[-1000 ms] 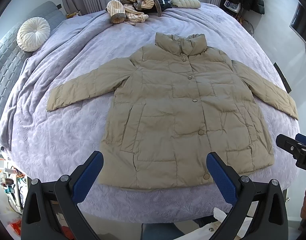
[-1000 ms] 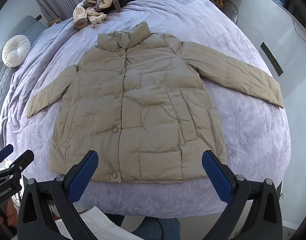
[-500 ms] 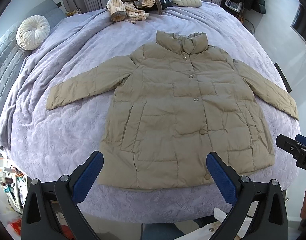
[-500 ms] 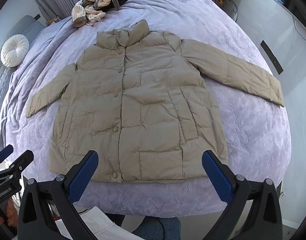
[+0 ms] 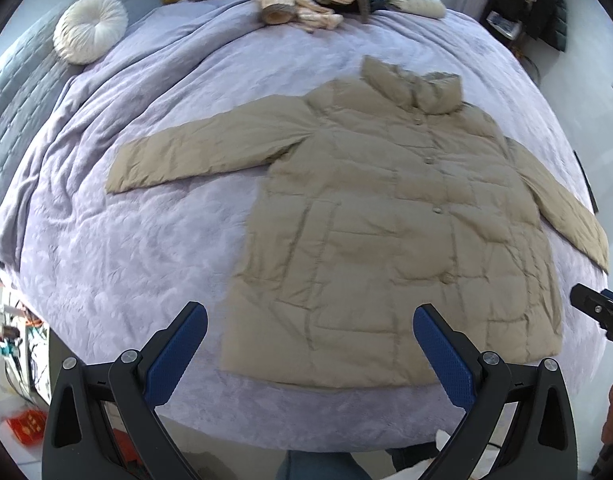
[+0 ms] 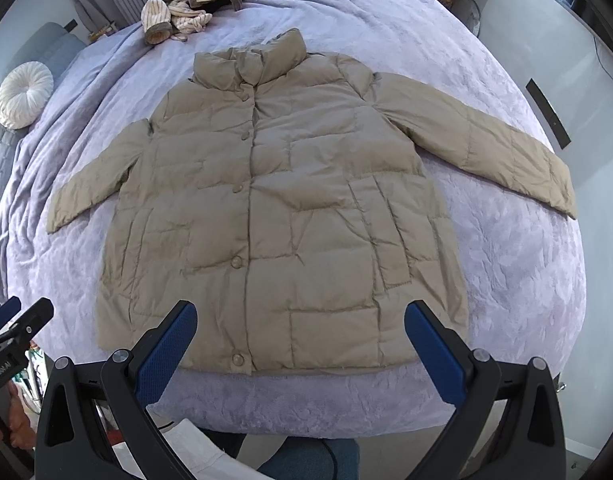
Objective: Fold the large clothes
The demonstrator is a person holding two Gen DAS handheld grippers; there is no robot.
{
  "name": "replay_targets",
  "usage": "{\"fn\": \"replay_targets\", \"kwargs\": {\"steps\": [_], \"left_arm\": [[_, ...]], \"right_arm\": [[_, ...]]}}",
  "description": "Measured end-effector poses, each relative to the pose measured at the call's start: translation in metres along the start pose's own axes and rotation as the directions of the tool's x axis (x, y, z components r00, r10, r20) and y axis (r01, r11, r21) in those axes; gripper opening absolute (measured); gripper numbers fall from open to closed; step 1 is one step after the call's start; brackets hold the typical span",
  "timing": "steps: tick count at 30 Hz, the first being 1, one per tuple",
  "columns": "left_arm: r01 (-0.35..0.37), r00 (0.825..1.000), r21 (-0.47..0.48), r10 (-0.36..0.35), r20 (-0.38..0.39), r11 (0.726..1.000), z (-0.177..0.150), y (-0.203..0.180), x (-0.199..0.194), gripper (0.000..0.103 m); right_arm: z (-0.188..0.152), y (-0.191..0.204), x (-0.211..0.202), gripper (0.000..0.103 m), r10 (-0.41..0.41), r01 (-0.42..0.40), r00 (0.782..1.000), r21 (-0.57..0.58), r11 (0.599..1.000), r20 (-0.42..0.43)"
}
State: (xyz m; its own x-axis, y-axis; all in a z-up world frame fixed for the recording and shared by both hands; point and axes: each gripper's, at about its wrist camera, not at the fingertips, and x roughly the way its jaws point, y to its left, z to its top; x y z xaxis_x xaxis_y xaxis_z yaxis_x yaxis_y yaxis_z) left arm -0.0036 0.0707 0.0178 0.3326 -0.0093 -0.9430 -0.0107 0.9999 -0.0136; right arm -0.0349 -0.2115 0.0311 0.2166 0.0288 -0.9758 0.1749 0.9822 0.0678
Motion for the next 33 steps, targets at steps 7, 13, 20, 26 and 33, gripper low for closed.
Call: {"fn": "replay_targets", "kwargs": {"steps": [7, 13, 20, 26, 33], "left_arm": [[0.020, 0.999, -0.071, -0.024, -0.043, 0.997, 0.015, 0.051, 0.030, 0.103], [0.010, 0.996, -0.141, -0.022, -0.081, 0.990, 0.032, 0.105, 0.072, 0.103], [0.061, 0.994, -0.265, -0.082, -0.069, 0.962, 0.061, 0.180, 0.129, 0.103], [0.133, 0.990, -0.462, -0.137, 0.024, 0.877, 0.096, 0.255, 0.190, 0.103], [0.224, 0.973, -0.604, -0.205, 0.102, 0.764, 0.117, 0.299, 0.258, 0.103]], "right_arm": [[0.024, 0.046, 0.016, 0.103, 0.037, -0.040, 0.998, -0.045, 0.998, -0.051], [0.039, 0.105, 0.042, 0.103, 0.054, -0.064, 0.995, -0.127, 0.990, -0.080], [0.063, 0.187, 0.096, 0.103, 0.067, -0.101, 0.985, -0.220, 0.970, -0.156], [0.103, 0.243, 0.143, 0.103, 0.089, -0.118, 0.989, -0.280, 0.953, -0.115], [0.153, 0.275, 0.195, 0.080, 0.159, -0.169, 0.986, -0.248, 0.954, -0.060]]}}
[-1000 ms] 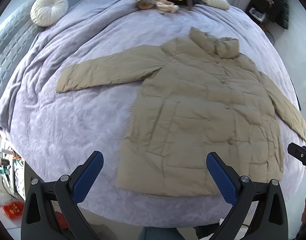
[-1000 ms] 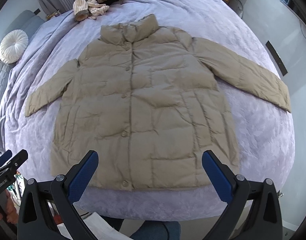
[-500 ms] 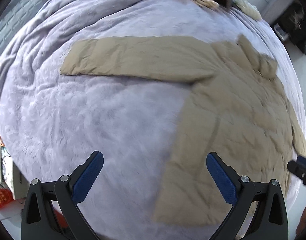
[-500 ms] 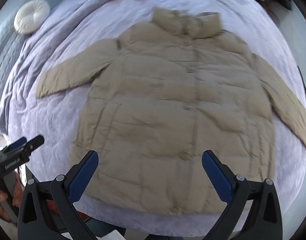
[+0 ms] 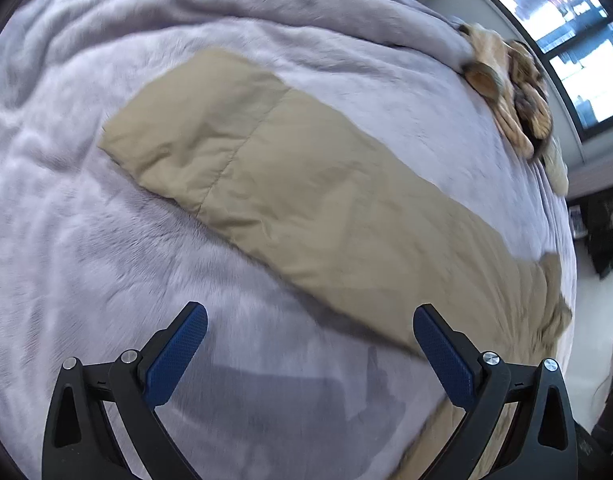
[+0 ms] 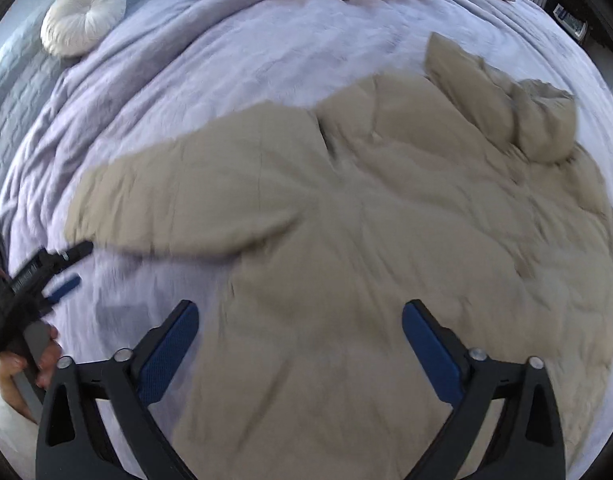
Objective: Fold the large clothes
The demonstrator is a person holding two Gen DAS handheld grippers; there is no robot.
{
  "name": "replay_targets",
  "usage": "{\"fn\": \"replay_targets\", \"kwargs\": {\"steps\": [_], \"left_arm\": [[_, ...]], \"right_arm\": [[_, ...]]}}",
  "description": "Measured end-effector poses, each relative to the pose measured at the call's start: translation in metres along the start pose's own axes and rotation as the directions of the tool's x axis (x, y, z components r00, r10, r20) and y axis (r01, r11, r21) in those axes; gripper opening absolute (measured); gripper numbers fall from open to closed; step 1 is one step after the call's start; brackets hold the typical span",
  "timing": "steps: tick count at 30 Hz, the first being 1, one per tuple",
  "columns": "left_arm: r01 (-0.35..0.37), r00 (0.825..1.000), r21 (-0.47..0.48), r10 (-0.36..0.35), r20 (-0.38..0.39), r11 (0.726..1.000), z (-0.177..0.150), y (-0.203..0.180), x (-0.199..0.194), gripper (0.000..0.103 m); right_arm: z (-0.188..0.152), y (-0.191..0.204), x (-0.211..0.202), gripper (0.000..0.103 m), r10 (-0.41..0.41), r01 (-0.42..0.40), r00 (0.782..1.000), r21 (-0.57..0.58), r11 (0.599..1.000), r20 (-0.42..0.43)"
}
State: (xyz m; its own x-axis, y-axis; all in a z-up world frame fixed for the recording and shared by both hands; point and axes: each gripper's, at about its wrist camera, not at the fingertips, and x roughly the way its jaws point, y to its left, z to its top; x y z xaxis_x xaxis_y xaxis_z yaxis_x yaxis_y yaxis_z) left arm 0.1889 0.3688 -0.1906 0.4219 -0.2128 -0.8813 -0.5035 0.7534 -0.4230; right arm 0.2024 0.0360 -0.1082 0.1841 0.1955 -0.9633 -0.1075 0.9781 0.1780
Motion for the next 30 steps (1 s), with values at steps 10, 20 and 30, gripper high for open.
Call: {"fn": "replay_targets", "kwargs": {"steps": [10, 20, 30], "left_arm": [[0.020, 0.998, -0.034, -0.018, 0.056, 0.999, 0.029, 0.003, 0.055, 0.103], [0.097, 0.985, 0.006, -0.097, 0.140, 0.995, 0.050, -0.005, 0.048, 0.011], [0.210, 0.928, 0.294, -0.285, 0.240, 0.932, 0.042, -0.101, -0.033, 0.010]], "right_arm": [[0.041, -0.004, 0.077, 0.023, 0.091, -0.091, 0.996, 0.050, 0.995, 0.018], [0.035, -0.008, 0.108, 0.023, 0.097, -0.096, 0.995, 0.097, 0.991, -0.008], [0.027, -0.026, 0.110, 0.022, 0.171, -0.172, 0.985, 0.127, 0.977, 0.021]]}}
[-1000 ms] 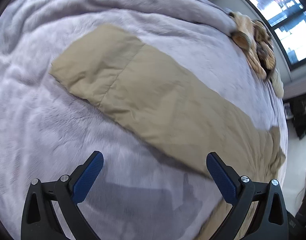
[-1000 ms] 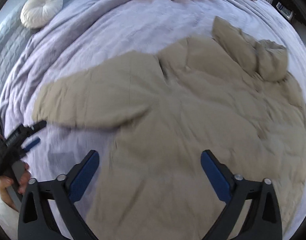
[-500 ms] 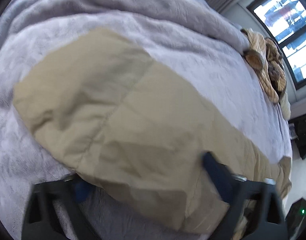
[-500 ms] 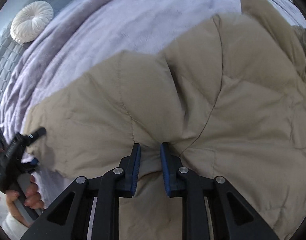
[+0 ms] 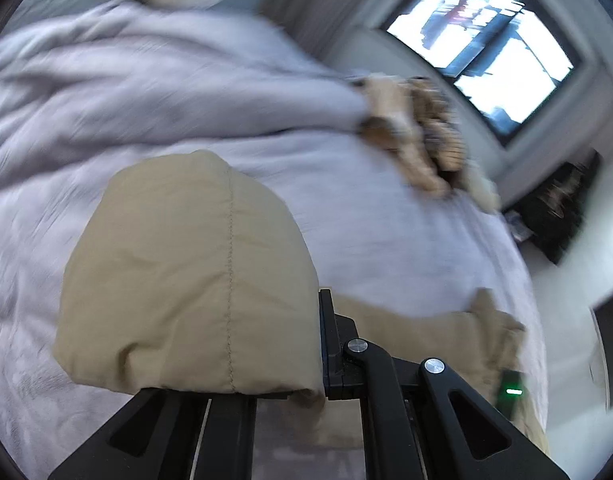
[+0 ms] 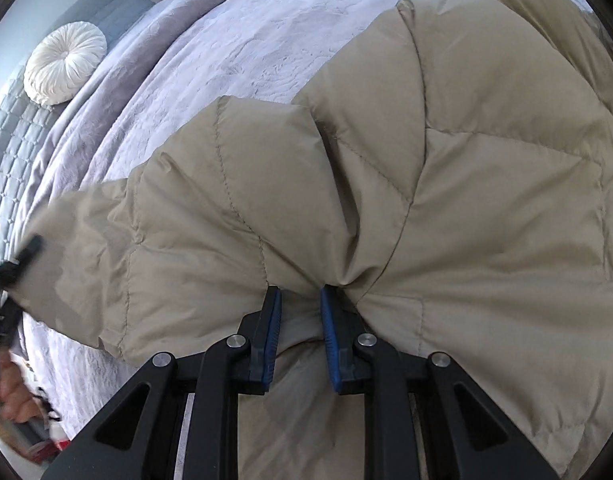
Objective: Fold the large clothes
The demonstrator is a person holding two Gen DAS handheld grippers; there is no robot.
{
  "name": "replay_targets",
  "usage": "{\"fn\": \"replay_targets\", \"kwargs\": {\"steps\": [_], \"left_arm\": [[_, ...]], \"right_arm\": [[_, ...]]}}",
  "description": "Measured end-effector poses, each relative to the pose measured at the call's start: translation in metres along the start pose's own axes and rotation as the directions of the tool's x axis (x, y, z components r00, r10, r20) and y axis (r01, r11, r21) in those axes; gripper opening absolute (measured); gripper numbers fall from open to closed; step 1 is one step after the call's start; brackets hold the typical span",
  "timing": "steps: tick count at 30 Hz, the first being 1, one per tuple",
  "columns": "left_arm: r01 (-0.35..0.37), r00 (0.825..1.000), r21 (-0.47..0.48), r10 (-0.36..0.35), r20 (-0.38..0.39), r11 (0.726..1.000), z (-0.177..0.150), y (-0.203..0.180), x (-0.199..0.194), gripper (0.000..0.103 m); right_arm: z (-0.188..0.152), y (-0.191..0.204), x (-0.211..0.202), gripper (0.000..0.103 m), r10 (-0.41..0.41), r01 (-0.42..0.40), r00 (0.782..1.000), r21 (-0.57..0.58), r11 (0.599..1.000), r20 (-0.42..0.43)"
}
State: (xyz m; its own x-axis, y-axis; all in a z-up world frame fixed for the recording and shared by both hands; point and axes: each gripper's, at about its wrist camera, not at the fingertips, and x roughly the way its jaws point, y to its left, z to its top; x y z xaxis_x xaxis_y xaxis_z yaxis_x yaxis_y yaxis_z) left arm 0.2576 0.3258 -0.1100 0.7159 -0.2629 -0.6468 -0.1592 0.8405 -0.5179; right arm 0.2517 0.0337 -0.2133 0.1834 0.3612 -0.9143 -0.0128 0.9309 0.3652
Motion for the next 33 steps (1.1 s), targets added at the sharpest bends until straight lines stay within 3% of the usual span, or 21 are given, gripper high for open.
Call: {"fn": "replay_targets", "kwargs": {"steps": [3, 7, 9, 12, 16, 18, 20, 24, 25, 27, 28, 29, 31, 33], "left_arm": [[0.109, 0.994, 0.078, -0.110, 0.004, 0.991, 0.000, -0.056, -0.008, 0.010], [0.220, 0.975, 0.167, -0.216, -0.046, 0.961, -0.016, -0.132, -0.001, 0.010], [0.288, 0.956, 0.213, -0.268, -0.115, 0.934, -0.032, -0.177, 0.017, 0.010], [0.320, 0.941, 0.309, -0.264, -0.212, 0.896, -0.066, -0.240, 0.043, 0.010], [0.281, 0.942, 0.494, -0.137, -0.308, 0.823, -0.132, -0.315, 0.088, 0.010], [0.243, 0.944, 0.588, -0.048, -0.327, 0.772, -0.168, -0.336, 0.110, 0.011], [0.188, 0.946, 0.687, 0.058, -0.318, 0.702, -0.203, -0.348, 0.131, 0.011], [0.156, 0.934, 0.738, 0.146, -0.327, 0.657, -0.236, -0.345, 0.142, 0.011], [0.150, 0.935, 0.746, 0.153, -0.320, 0.648, -0.241, -0.344, 0.141, 0.015], [0.137, 0.940, 0.759, 0.159, -0.303, 0.637, -0.243, -0.345, 0.138, 0.050], [0.124, 0.945, 0.761, 0.157, -0.286, 0.637, -0.245, -0.345, 0.137, 0.075], [0.112, 0.953, 0.766, 0.149, -0.263, 0.633, -0.243, -0.344, 0.132, 0.081], [0.111, 0.956, 0.777, 0.146, -0.254, 0.620, -0.240, -0.345, 0.129, 0.081], [0.096, 0.955, 0.772, 0.161, -0.250, 0.629, -0.235, -0.341, 0.127, 0.081]], "right_arm": [[0.002, -0.004, -0.001, 0.022, 0.047, -0.047, 0.999, 0.002, 0.999, -0.012], [0.006, -0.036, -0.029, 0.022, 0.208, -0.204, 0.978, 0.124, 0.971, -0.026], [0.003, -0.054, -0.054, 0.023, 0.226, -0.225, 0.974, 0.141, 0.964, 0.006], [-0.008, -0.100, -0.098, 0.023, 0.203, -0.211, 0.977, 0.164, 0.964, 0.063], [-0.031, -0.167, -0.142, 0.023, 0.097, -0.124, 0.988, 0.242, 0.962, 0.120], [-0.046, -0.195, -0.159, 0.023, 0.040, -0.078, 0.989, 0.277, 0.958, 0.140], [-0.060, -0.224, -0.171, 0.023, 0.000, -0.048, 0.989, 0.318, 0.947, 0.149], [-0.075, -0.259, -0.175, 0.023, -0.031, -0.026, 0.990, 0.382, 0.924, 0.141], [-0.077, -0.265, -0.177, 0.023, -0.028, -0.031, 0.989, 0.389, 0.921, 0.145], [-0.078, -0.270, -0.178, 0.023, -0.025, -0.039, 0.988, 0.396, 0.917, 0.154], [-0.076, -0.271, -0.178, 0.023, -0.021, -0.045, 0.987, 0.402, 0.915, 0.159], [-0.075, -0.273, -0.179, 0.023, -0.017, -0.050, 0.987, 0.405, 0.913, 0.162], [-0.069, -0.269, -0.178, 0.023, -0.019, -0.049, 0.987, 0.409, 0.911, 0.160], [-0.068, -0.269, -0.180, 0.033, -0.017, -0.051, 0.987, 0.409, 0.911, 0.160]]}}
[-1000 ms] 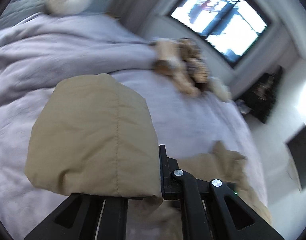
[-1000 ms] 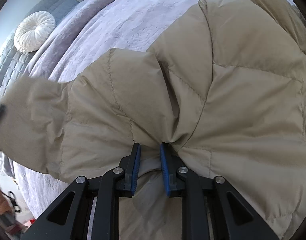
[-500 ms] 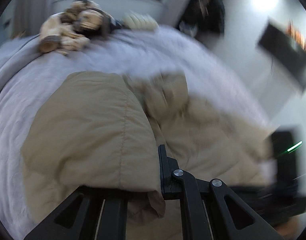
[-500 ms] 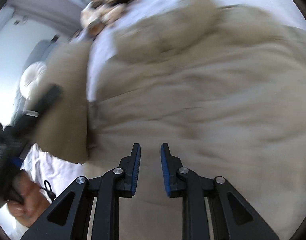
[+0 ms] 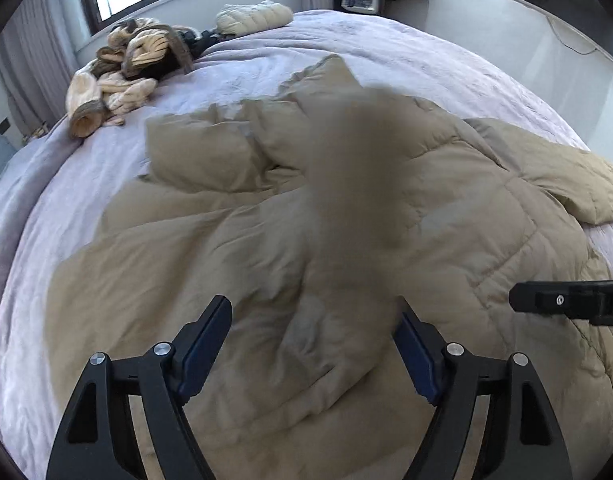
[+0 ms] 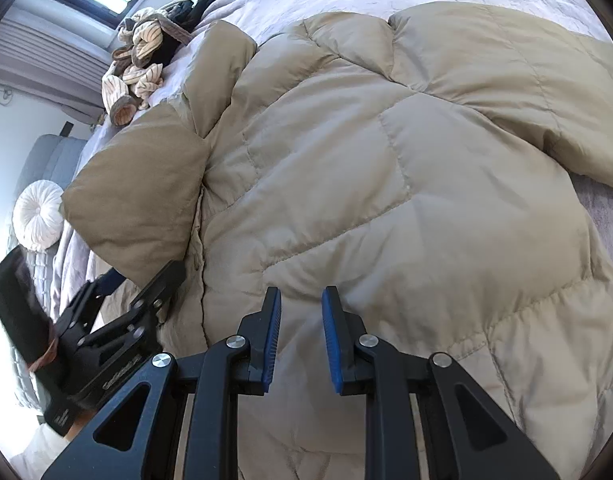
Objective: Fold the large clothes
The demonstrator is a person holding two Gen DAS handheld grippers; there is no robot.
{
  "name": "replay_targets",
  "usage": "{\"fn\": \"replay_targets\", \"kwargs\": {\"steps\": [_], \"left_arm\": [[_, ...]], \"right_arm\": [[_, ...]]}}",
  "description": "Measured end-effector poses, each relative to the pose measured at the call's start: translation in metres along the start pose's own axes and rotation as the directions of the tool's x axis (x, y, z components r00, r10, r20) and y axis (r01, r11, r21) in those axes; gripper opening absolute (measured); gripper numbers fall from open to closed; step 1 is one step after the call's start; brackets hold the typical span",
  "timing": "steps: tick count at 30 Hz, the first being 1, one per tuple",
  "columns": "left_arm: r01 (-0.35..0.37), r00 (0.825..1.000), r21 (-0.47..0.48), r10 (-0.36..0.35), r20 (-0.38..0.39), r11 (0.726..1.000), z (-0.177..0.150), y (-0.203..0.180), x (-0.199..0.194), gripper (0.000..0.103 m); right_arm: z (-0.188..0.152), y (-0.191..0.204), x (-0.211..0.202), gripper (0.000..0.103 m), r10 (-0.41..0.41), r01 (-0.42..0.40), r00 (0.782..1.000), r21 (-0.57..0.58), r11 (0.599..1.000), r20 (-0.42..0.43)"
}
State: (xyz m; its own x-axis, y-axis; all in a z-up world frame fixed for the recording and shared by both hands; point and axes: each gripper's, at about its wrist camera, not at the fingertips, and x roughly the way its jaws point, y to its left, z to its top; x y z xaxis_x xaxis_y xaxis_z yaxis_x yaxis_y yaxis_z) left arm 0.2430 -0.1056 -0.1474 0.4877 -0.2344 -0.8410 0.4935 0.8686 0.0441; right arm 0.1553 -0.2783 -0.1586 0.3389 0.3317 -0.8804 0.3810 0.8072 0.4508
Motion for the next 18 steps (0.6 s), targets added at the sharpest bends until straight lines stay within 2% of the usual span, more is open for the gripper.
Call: {"fn": "replay_targets", "kwargs": {"steps": [1, 3, 4, 5, 6, 9, 12, 14, 18], "left_arm": [[0.012, 1.000, -0.019, -0.012, 0.000, 1.000, -0.004, 0.007, -0.007, 0.081], [0.016, 1.000, -0.052, -0.016, 0.012, 0.999, -0.013, 0.021, -0.019, 0.081], [-0.007, 1.000, -0.075, 0.009, 0.024, 0.997, -0.021, 0.032, -0.028, 0.081], [-0.041, 0.999, -0.096, 0.045, 0.032, 0.994, -0.027, 0.043, -0.035, 0.081], [-0.080, 0.996, -0.123, 0.085, 0.035, 0.989, -0.038, 0.055, -0.043, 0.081], [-0.182, 0.983, -0.239, 0.183, -0.020, 0.954, -0.074, 0.103, -0.059, 0.081], [-0.264, 0.964, -0.288, 0.241, -0.114, 0.921, -0.102, 0.135, -0.053, 0.081], [-0.291, 0.953, -0.299, 0.248, -0.174, 0.909, -0.116, 0.150, -0.036, 0.081], [-0.318, 0.946, -0.331, 0.275, -0.173, 0.888, -0.117, 0.165, -0.015, 0.081]], "right_arm": [[0.002, 0.005, 0.001, 0.038, -0.002, 0.002, 1.000, -0.001, 1.000, -0.001], [-0.007, 0.002, -0.013, 0.063, -0.006, 0.006, 1.000, -0.009, 1.000, 0.004], [-0.009, 0.004, -0.017, 0.069, -0.005, 0.005, 1.000, -0.015, 1.000, 0.010], [-0.009, 0.009, -0.020, 0.080, 0.000, 0.001, 1.000, -0.020, 1.000, 0.014], [-0.011, 0.010, -0.024, 0.083, 0.011, -0.011, 1.000, -0.022, 1.000, 0.018], [-0.015, 0.019, -0.024, 0.083, 0.081, -0.081, 0.997, -0.002, 0.997, 0.001], [-0.019, 0.023, -0.014, 0.085, 0.157, -0.156, 0.987, 0.037, 0.987, -0.023], [-0.016, 0.028, -0.003, 0.085, 0.159, -0.158, 0.987, 0.045, 0.986, -0.024], [-0.003, 0.028, 0.019, 0.085, 0.121, -0.122, 0.993, 0.101, 0.987, 0.018]]}}
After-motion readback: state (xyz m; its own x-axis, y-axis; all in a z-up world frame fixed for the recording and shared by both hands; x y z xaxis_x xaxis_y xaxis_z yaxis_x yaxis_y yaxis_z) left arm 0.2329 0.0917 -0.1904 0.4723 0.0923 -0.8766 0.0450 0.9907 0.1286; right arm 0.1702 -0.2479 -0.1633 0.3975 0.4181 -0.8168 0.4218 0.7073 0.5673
